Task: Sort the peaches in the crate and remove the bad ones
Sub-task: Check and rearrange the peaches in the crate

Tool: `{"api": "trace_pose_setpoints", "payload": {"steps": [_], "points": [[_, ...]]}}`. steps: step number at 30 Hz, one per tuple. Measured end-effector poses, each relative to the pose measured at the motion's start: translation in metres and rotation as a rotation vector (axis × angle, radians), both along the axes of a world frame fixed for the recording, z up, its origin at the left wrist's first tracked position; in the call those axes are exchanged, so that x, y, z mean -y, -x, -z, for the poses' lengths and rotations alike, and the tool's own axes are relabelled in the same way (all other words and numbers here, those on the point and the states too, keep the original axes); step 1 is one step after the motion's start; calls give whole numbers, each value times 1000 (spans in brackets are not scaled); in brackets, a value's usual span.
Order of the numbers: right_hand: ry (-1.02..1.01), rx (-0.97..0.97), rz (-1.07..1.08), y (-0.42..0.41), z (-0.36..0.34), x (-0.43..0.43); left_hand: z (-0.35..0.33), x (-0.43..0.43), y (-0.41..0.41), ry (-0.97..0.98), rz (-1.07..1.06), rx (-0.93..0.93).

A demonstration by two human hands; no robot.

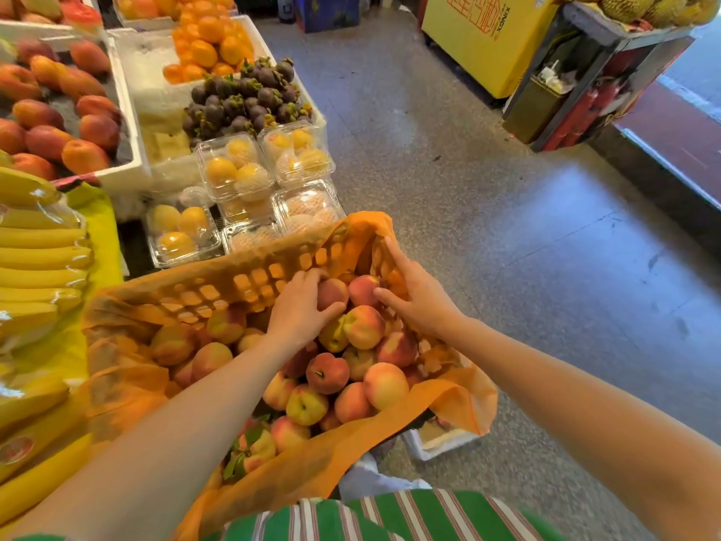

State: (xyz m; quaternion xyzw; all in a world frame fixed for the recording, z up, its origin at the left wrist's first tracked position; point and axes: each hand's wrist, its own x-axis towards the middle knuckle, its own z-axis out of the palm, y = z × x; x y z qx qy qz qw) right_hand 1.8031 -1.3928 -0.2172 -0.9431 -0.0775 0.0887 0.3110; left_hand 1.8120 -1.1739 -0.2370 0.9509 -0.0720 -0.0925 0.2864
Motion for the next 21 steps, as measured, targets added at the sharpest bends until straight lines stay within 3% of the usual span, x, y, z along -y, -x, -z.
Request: {"api": "trace_pose_setpoints", "payload": {"steps": [3,15,18,21], "points": [[32,13,-4,0,0,0,2,2,3,-80,103,10],[338,199,-115,0,-9,-3,-8,-28,20,-87,159,-125],[301,270,-151,-6,-29,-20,-21,-49,30,-72,128,-50],[158,255,-321,-11,-46,-57,-34,-82,42,-95,96,122]]}}
